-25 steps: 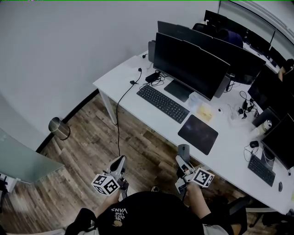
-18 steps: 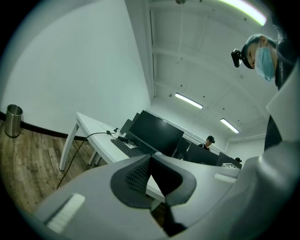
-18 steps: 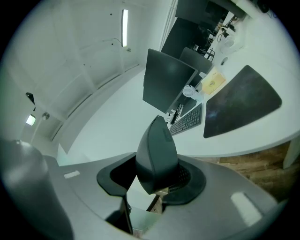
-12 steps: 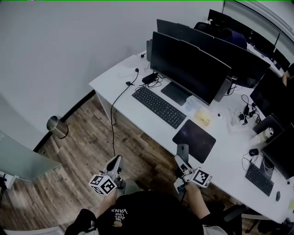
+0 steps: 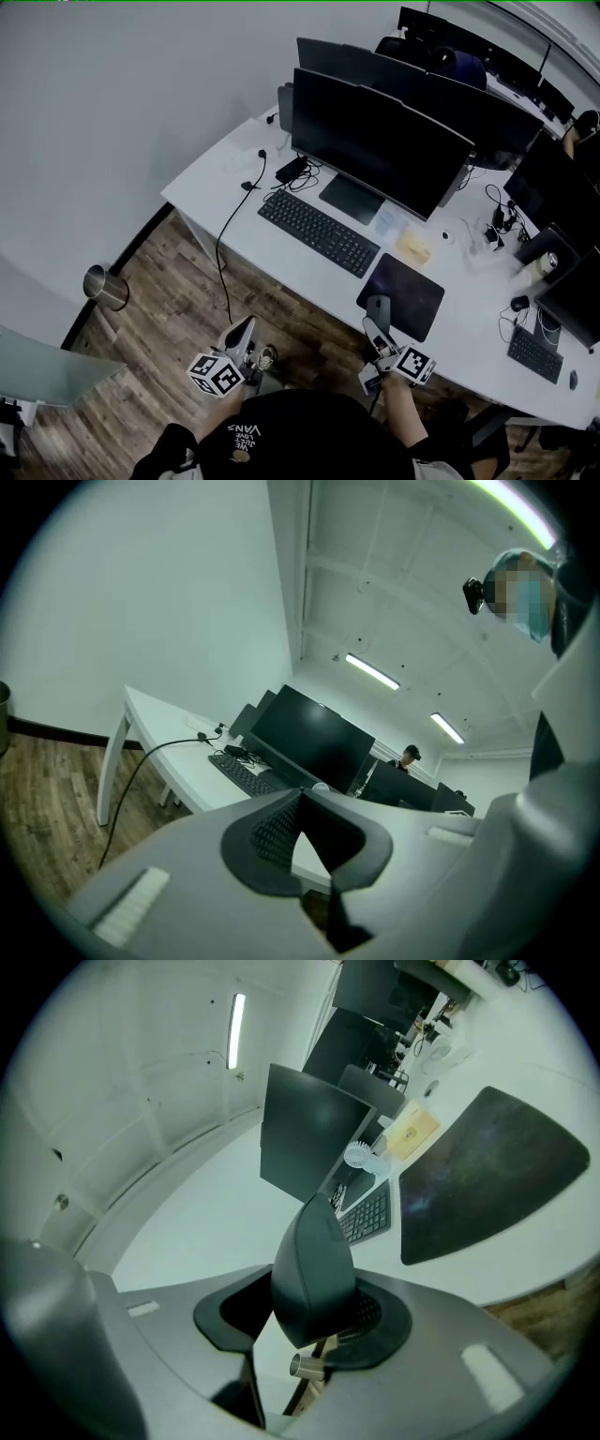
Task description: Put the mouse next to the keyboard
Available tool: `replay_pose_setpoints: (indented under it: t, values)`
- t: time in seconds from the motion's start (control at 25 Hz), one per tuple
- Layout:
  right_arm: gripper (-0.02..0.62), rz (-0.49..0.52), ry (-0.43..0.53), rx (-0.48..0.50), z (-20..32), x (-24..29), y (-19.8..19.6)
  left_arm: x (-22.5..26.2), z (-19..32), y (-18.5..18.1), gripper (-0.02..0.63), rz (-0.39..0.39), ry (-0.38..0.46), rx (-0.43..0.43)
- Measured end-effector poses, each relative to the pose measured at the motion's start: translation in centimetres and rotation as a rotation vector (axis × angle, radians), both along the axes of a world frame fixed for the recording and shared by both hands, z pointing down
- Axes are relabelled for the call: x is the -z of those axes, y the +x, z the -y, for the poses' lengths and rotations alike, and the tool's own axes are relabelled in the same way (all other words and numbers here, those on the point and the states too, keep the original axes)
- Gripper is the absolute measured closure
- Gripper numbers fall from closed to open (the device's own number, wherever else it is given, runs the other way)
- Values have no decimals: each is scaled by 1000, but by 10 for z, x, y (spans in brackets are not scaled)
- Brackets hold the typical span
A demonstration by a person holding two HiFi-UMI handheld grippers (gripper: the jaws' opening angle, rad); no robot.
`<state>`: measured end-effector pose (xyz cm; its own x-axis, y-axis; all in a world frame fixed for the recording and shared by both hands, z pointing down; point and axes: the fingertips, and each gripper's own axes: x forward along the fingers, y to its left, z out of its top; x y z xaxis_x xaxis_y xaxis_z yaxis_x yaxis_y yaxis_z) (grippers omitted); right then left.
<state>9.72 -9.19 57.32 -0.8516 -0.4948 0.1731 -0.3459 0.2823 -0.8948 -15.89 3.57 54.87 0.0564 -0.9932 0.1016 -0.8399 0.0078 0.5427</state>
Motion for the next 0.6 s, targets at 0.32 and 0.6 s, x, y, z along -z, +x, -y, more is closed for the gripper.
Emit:
replay_pose_setpoints:
  t: [0.32, 0.6]
  values:
    - [420, 38, 50, -113, 23, 6, -41, 4, 54, -40, 604, 3, 3, -187]
    - [420, 23, 74, -229, 25, 2, -68, -1, 89, -67, 604, -3, -18, -330]
